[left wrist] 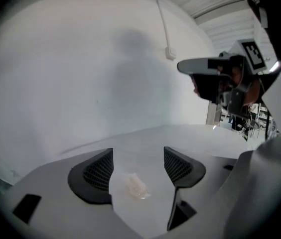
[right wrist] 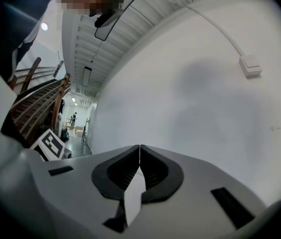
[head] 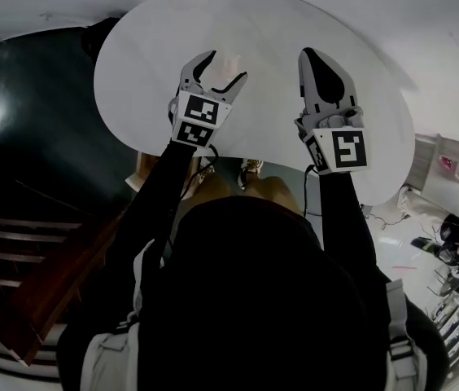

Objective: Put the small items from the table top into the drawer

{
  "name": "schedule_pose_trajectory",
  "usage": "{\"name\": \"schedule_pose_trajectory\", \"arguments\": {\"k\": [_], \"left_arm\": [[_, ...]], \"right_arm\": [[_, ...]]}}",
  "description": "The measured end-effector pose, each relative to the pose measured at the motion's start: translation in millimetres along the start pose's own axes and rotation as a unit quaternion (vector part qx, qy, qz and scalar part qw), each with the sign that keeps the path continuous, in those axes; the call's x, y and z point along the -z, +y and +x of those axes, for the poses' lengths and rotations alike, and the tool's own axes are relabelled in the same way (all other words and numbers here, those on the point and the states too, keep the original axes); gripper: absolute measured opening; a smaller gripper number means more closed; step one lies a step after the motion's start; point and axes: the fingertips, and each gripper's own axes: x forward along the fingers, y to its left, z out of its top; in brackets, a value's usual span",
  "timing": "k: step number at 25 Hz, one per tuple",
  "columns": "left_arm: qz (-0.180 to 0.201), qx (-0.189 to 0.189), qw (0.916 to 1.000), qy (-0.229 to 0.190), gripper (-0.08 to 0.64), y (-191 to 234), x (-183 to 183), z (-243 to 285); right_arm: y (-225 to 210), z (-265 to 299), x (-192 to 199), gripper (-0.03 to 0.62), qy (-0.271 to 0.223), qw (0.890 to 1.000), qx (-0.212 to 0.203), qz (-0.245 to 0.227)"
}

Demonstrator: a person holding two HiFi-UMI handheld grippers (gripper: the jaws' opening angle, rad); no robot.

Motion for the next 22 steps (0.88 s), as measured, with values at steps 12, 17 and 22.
{"name": "schedule_pose_trajectory", "arguments": {"k": [12, 17, 22], "left_arm": [[-0.034, -0.007, 0.9820, 0.185, 0.149, 5, 116, 72], [-0.030, -0.030, 0.9942, 0.099, 0.141, 11, 65, 40], [-0.014, -0.085, 0.9962, 0.015, 0.141, 36, 11, -37]], "right_arm": [[-27, -20, 16, 0.028, 0.023, 1.000, 0.019, 0.003], [-20, -10, 13, 0.028, 0.005, 1.000, -0.001, 0.012], [15, 15, 2, 0.028, -0.006, 0.999, -0.046, 0.006]]}}
